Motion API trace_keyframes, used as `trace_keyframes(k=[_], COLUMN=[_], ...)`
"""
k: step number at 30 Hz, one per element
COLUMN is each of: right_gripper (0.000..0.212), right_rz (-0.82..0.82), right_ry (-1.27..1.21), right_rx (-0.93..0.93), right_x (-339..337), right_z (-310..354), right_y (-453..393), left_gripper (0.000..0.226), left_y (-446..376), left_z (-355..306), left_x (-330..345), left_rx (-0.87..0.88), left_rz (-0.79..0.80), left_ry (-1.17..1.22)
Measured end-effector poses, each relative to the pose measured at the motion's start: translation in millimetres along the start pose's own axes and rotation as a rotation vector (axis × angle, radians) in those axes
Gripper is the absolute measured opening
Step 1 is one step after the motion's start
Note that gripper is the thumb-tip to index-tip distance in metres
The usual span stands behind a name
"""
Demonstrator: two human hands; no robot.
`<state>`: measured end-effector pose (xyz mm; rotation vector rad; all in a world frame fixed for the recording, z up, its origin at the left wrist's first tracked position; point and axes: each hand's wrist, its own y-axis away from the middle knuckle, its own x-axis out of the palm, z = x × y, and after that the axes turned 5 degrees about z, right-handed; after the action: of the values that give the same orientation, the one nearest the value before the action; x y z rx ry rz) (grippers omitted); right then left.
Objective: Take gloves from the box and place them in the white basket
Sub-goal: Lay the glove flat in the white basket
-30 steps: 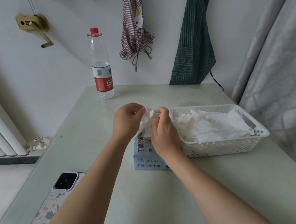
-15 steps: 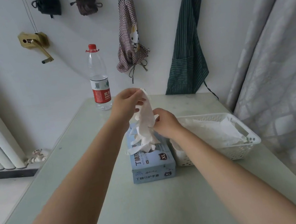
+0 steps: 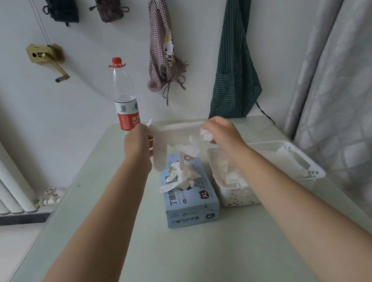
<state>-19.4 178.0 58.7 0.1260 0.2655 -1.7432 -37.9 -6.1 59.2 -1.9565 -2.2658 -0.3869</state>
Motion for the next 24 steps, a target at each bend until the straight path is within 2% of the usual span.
trace_keyframes(k=[4,9,12,14,17,20,22,24], right_gripper=[0.013,0.014,0.022,0.035,0.049,0.038,0.035,0.038], right_rz=[0.02,0.089,0.102,0.133,0.208,0.296,0.299,0.262], right_ry=[-0.089,-0.086,-0.071,-0.067,0.001,0.092,0.115,0.118], right_rx=[-0.029,-0.042,-0.041,-0.08,-0.115,-0.121,-0.139,-0.157], right_x=[-12.7,-22.5,-26.5,-28.1,-27.1,-23.3,-22.4,-26.1], right_z=[6.7,9.1,12.0,16.1,25.1,34.3,37.8,39.7], right_y=[0.4,0.8,1.3,1.3,2.7,7.4,9.8,10.6], left_gripper=[0.016,0.016,0.009,0.005,0.033,0.031,0.032,0.037], left_y=[-0.5,-0.3,-0.1,4.3,14.6,23.3,24.5,22.8], left_z=[7.8,8.9,11.6,12.0,6.8,-3.6,-7.0,-4.9], left_x=[-3.8,-4.2,-3.5,-1.0,7.9,17.0,20.6,22.3], left_rx=[-0.05,-0.058,-0.046,0.021,0.171,0.249,0.24,0.228], left_rz=[-0.02,-0.074,0.022,0.076,0.252,0.52,0.602,0.618], left_ry=[-0.038,-0.191,-0.346,-0.474,-0.469,-0.443,-0.506,-0.506])
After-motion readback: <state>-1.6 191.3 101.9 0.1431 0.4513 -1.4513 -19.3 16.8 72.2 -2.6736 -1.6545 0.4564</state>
